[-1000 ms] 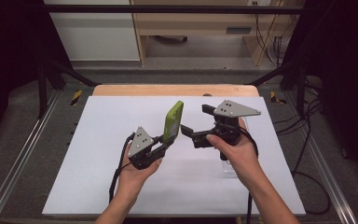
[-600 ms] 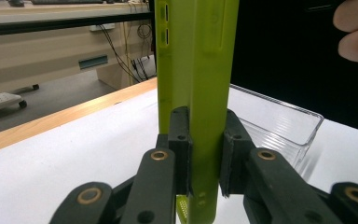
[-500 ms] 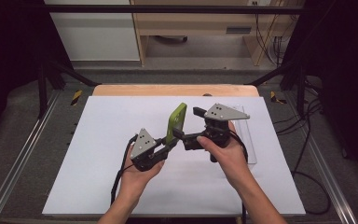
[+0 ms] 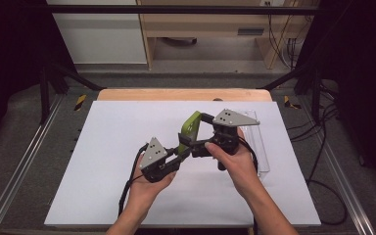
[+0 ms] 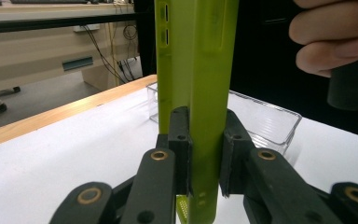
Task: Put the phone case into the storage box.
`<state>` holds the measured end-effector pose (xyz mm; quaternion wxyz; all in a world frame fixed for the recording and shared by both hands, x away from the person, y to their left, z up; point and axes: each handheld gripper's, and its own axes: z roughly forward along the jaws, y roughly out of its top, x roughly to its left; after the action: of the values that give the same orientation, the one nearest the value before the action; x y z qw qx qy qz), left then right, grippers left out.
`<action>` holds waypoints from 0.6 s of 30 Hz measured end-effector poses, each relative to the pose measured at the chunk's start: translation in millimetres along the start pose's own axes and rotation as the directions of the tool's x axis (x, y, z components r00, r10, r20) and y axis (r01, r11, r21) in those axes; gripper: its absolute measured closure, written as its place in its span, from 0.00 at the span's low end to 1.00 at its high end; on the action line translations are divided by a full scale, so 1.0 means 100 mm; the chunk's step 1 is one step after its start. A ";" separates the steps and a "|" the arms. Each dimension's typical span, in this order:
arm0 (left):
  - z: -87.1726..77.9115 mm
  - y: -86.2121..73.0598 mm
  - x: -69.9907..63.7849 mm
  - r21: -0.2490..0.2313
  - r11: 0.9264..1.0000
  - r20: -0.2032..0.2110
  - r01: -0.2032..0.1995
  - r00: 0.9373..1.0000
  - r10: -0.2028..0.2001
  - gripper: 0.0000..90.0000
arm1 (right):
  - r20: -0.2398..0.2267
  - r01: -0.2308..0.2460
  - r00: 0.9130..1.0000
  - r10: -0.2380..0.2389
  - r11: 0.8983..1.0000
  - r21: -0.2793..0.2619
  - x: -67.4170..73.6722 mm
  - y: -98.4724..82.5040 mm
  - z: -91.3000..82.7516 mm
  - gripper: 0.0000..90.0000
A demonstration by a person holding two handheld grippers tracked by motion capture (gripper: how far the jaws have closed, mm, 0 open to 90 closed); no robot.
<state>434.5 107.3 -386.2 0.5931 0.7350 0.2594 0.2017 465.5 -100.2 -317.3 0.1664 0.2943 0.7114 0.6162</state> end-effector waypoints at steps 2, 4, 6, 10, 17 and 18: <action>0.00 0.00 -0.01 -0.004 1.000 0.008 0.005 1.000 -0.005 0.86 | -0.003 -0.003 1.000 0.003 1.000 -0.003 0.00 -0.01 0.01 0.04; 0.00 0.01 -0.02 -0.009 1.000 0.018 0.016 1.000 -0.016 0.86 | -0.007 -0.011 1.000 0.011 1.000 -0.005 0.00 -0.02 0.02 0.04; 0.00 0.01 -0.02 -0.010 1.000 0.023 0.021 1.000 -0.020 0.86 | -0.010 -0.021 1.000 0.021 1.000 -0.007 -0.01 -0.04 0.03 0.06; 0.00 0.00 -0.02 -0.004 1.000 0.029 0.022 0.999 -0.022 0.86 | -0.020 -0.049 0.999 0.049 0.999 -0.016 -0.03 -0.06 0.03 0.07; 0.01 0.00 -0.01 -0.007 0.999 0.043 0.042 0.998 -0.042 0.86 | -0.016 -0.070 0.997 0.069 0.997 -0.018 -0.04 -0.10 0.05 0.09; 0.01 -0.01 -0.01 -0.007 0.999 0.046 0.044 0.998 -0.044 0.86 | -0.021 -0.073 0.997 0.073 0.997 -0.021 -0.04 -0.10 0.05 0.09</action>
<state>434.7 105.8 -387.1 0.6061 0.7312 0.2611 0.1727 469.8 -99.5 -328.9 0.1397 0.3120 0.6952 0.6324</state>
